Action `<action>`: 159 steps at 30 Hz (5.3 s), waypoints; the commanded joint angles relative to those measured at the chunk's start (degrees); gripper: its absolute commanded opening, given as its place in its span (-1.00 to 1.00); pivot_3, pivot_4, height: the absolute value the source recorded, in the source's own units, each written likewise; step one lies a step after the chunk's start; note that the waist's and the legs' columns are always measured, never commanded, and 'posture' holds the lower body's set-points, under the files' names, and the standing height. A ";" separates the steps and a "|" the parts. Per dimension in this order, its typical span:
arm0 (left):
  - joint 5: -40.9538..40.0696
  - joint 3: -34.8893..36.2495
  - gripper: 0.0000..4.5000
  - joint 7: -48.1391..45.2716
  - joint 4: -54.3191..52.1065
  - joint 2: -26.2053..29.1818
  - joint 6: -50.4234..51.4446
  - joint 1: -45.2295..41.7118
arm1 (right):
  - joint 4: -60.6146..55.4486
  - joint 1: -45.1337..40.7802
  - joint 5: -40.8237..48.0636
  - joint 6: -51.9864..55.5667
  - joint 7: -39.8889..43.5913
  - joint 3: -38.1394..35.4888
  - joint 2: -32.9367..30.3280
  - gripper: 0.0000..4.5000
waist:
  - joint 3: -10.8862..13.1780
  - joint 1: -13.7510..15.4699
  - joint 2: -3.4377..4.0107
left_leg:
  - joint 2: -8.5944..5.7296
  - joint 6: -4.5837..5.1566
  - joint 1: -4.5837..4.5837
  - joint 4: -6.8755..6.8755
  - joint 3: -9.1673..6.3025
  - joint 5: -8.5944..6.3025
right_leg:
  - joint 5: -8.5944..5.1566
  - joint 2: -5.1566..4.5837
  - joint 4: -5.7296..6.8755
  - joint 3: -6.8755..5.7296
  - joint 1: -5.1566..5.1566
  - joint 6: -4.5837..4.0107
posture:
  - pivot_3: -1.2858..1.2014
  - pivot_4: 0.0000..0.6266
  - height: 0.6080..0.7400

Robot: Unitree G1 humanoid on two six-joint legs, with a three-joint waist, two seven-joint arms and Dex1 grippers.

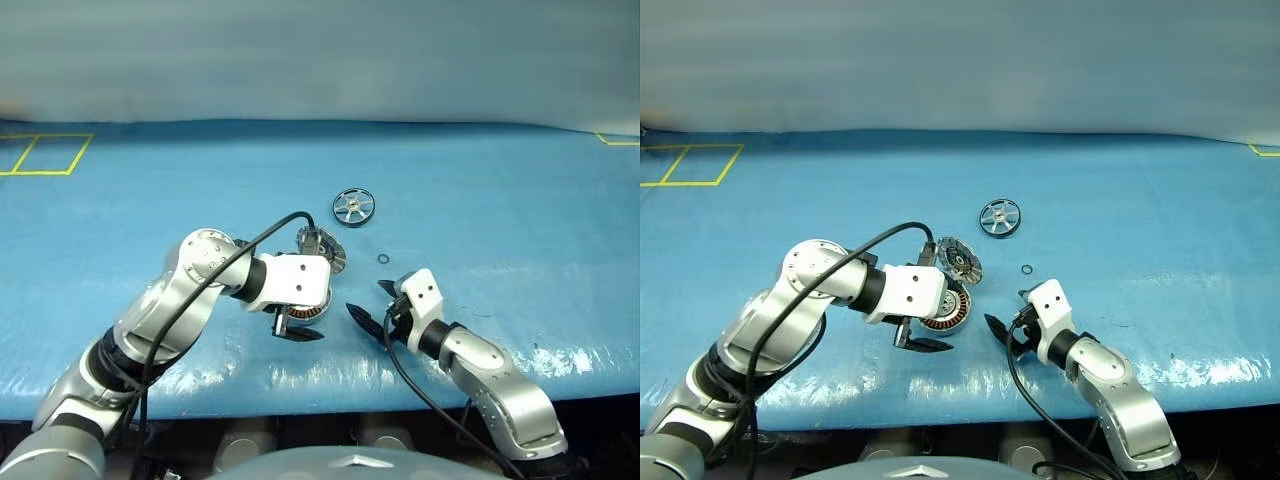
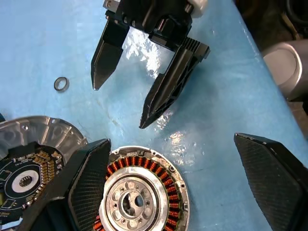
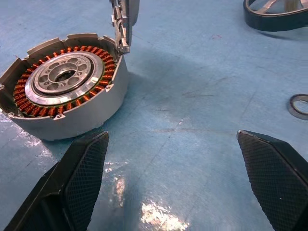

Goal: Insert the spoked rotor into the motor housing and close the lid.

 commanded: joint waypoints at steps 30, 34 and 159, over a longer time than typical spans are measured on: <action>-17.59 22.35 0.98 30.77 13.52 -19.20 -48.80 52.31 | 19.30 -13.94 -12.07 -4.74 -20.94 -5.13 14.57 1.00 | 0.07 0.84 -0.34 | 0.00 -0.03 0.10 -0.34 0.65 0.04 | 0.03 -0.27 -0.12 0.35 -0.26 -0.20 | 0.03 -0.52 1.00; -17.24 20.70 1.00 31.56 14.61 -18.17 -50.68 52.14 | 21.19 -13.69 -12.50 -3.25 -21.56 -5.14 15.29 0.82 | 0.04 0.81 -0.36 | 0.02 -0.02 0.18 -0.32 0.65 0.04 | 0.03 -0.26 -0.12 0.35 -0.17 -0.19 | 0.03 -0.52 1.00; -21.15 16.53 1.00 35.01 22.27 -13.22 -57.85 53.66 | -5.54 -19.34 -7.07 22.17 -6.39 19.71 5.59 -0.98 | 0.04 0.75 -0.41 | -0.01 0.24 -0.06 -0.36 0.62 -0.24 | 0.17 -0.41 -0.85 0.10 -0.22 0.08 | 0.03 -0.52 1.00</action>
